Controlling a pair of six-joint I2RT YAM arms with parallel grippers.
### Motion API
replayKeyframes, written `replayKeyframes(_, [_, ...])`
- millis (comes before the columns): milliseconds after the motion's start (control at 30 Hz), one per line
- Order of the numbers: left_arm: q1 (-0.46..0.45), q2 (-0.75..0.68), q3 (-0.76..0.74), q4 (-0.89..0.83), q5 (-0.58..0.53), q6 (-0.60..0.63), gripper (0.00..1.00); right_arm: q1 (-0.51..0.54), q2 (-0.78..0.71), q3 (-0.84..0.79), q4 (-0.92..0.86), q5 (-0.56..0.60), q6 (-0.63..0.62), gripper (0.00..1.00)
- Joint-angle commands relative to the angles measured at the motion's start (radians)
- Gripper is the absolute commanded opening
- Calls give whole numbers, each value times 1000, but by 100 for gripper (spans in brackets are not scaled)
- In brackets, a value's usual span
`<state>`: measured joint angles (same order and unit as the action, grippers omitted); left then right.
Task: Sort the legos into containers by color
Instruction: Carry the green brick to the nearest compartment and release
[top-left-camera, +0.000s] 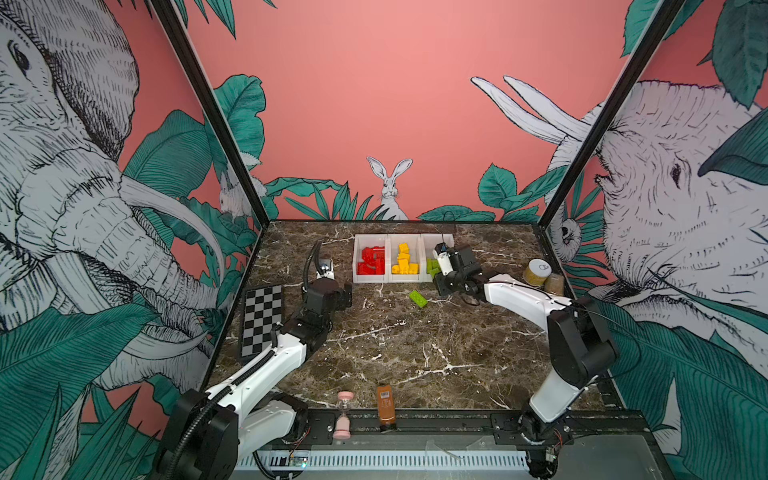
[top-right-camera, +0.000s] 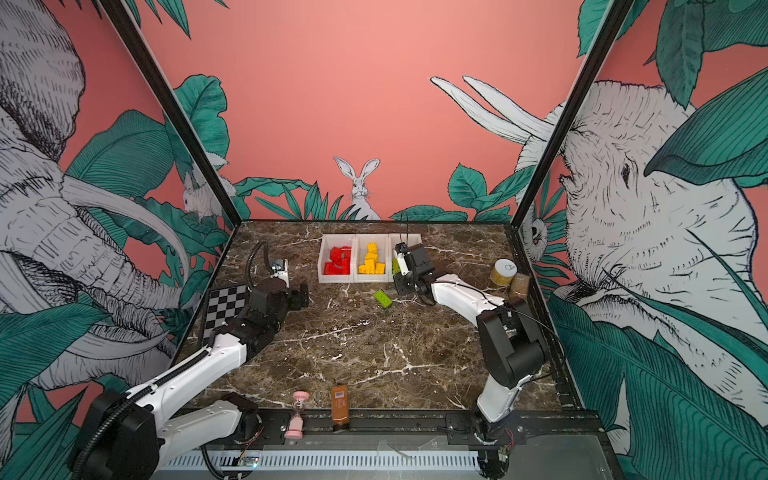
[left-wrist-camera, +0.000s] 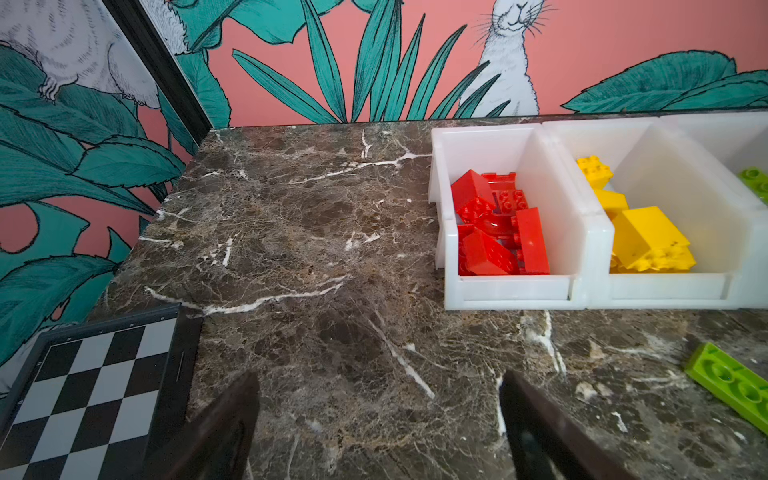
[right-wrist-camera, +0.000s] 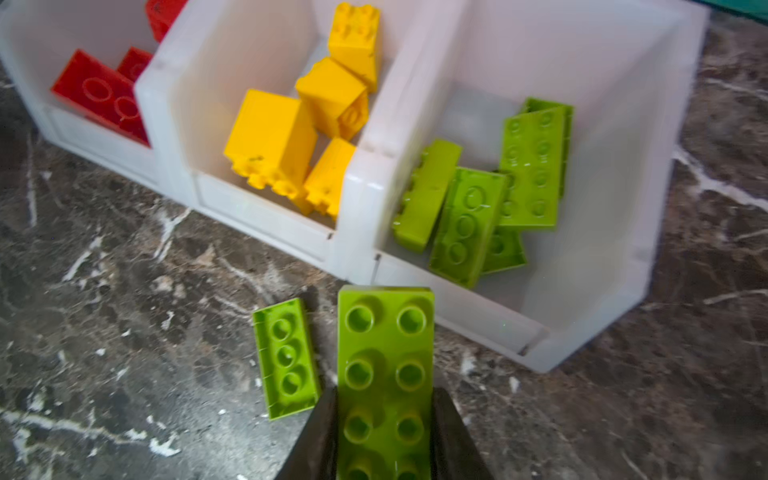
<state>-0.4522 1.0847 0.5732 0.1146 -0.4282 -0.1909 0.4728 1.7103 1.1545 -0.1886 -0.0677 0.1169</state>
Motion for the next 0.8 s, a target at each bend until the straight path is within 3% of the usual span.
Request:
replayKeyframes(0, [6, -17, -15, 6, -15, 5, 91, -34, 34, 63, 64, -29, -40, 28])
replayKeyframes(400, [6, -19, -17, 8, -25, 13, 91, -130, 210, 293, 72, -95, -70, 32])
replayKeyframes(767, [6, -24, -21, 13, -35, 16, 91, -140, 256, 398, -8, -109, -92, 53])
